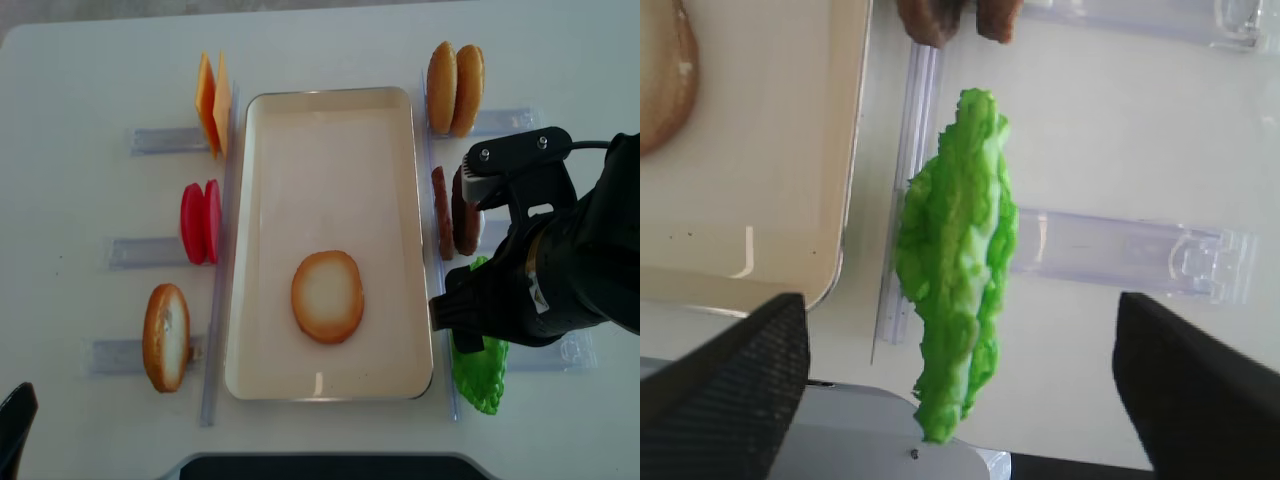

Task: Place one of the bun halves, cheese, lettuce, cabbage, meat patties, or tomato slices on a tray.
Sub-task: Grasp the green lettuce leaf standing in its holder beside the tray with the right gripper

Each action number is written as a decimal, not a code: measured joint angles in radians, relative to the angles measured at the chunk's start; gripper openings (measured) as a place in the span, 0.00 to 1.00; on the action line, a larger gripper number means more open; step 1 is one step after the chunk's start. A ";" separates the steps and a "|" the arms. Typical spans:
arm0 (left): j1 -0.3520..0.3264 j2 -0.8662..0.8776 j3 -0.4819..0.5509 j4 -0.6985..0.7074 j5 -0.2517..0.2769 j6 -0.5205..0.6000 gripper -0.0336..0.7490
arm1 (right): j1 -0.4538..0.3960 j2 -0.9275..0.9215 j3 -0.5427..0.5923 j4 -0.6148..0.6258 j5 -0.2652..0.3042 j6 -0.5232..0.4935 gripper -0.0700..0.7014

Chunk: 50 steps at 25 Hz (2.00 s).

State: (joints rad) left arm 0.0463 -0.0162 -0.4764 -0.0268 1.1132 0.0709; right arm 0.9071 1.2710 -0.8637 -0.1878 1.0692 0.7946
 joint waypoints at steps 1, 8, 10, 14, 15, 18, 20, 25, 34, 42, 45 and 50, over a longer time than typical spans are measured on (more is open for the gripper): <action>0.000 0.000 0.000 0.000 0.000 0.000 0.73 | 0.000 0.006 0.000 0.000 0.000 -0.002 0.83; 0.000 0.000 0.000 0.000 0.000 0.000 0.73 | 0.000 0.017 0.000 -0.016 -0.008 -0.010 0.69; 0.000 0.000 0.000 0.000 0.000 0.000 0.73 | 0.000 0.017 0.000 -0.022 -0.007 -0.012 0.62; 0.000 0.000 0.000 0.000 0.000 0.000 0.73 | 0.000 0.017 0.000 -0.021 -0.007 -0.020 0.46; 0.000 0.000 0.000 0.000 0.000 0.000 0.73 | 0.000 0.017 0.000 -0.020 -0.007 -0.024 0.44; 0.000 0.000 0.000 0.000 0.000 0.000 0.73 | 0.000 0.017 0.000 -0.019 -0.007 -0.032 0.41; 0.000 0.000 0.000 0.000 0.000 0.000 0.73 | 0.000 0.017 0.000 -0.019 -0.007 -0.035 0.41; 0.000 0.000 0.000 0.000 0.000 0.000 0.73 | 0.000 0.017 0.000 -0.018 -0.007 -0.040 0.39; 0.000 0.000 0.000 0.000 0.000 0.000 0.73 | 0.000 0.017 0.000 0.001 -0.007 -0.047 0.39; 0.000 0.000 0.000 0.001 0.000 0.000 0.73 | 0.000 0.017 0.000 0.000 -0.007 -0.060 0.36; 0.000 0.000 0.000 0.001 0.000 0.000 0.73 | 0.000 0.017 0.000 -0.011 -0.007 -0.063 0.25; 0.000 0.000 0.000 0.001 0.000 0.000 0.73 | 0.000 0.017 0.000 -0.025 -0.007 -0.101 0.09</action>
State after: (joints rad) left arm 0.0463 -0.0162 -0.4764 -0.0260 1.1132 0.0709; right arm 0.9071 1.2879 -0.8637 -0.2129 1.0626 0.6938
